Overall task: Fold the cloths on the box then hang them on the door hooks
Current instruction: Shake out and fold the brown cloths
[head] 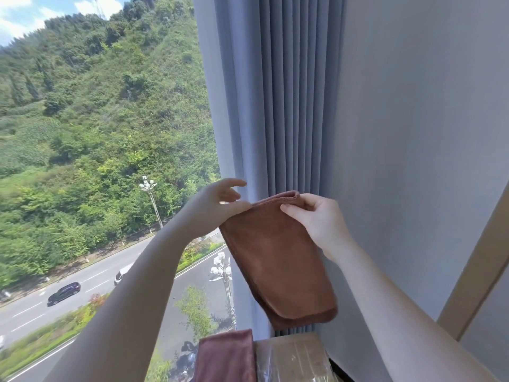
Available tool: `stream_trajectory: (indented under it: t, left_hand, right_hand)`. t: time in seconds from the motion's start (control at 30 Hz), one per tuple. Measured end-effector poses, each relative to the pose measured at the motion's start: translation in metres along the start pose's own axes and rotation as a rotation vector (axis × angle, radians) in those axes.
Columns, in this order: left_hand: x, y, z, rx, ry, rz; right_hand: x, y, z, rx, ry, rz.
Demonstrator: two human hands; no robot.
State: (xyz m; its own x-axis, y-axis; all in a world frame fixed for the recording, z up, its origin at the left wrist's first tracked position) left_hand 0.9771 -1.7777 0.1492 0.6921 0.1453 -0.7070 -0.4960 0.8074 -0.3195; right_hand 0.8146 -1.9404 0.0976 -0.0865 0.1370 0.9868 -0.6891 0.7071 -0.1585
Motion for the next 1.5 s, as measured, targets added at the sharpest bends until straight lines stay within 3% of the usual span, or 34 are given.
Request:
stream_trajectory:
  t: [0.17, 0.37, 0.6, 0.8, 1.13, 1.27, 1.37, 1.5]
  left_hand:
    - [-0.036, -0.008, -0.038, 0.118, -0.090, -0.152]
    - [-0.049, -0.017, -0.057, 0.059, -0.095, -0.216]
    - [-0.061, -0.025, -0.050, -0.040, -0.041, -0.293]
    - [-0.069, -0.029, -0.040, -0.028, -0.098, -0.356]
    - [-0.085, -0.027, 0.006, -0.142, -0.116, -0.335]
    - [-0.087, -0.025, 0.019, -0.179, -0.138, -0.353]
    - [-0.086, -0.024, 0.022, -0.170, -0.165, -0.345]
    - [-0.081, -0.025, 0.013, -0.103, -0.194, -0.355]
  right_hand:
    - [0.006, 0.001, -0.007, 0.042, 0.062, 0.019]
    - [0.005, 0.004, 0.005, 0.020, 0.108, 0.003]
    - [-0.026, 0.010, 0.014, 0.205, 0.183, -0.173]
    - [-0.065, 0.009, 0.013, 0.387, 0.226, -0.336]
    - [-0.129, 0.022, 0.013, 0.593, 0.343, -0.537]
    - [-0.150, 0.026, 0.013, 0.653, 0.512, -0.657]
    - [-0.128, 0.019, 0.011, 0.724, 0.665, -0.597]
    - [-0.058, 0.004, -0.003, 0.684, 0.429, -0.390]
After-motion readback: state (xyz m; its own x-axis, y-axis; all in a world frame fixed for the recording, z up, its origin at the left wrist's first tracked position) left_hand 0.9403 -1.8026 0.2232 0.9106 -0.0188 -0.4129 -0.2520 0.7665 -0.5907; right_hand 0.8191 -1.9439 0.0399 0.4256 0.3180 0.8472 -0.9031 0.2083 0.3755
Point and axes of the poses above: each hand's wrist, its own y-axis away from the middle knuckle, its own z-axis out of the back of the hand, x = y × z, the point moved 3 cm from there along -y, towards the middle knuckle, and after that the axes turned 7 degrees about -z, right-handed, at the moved point
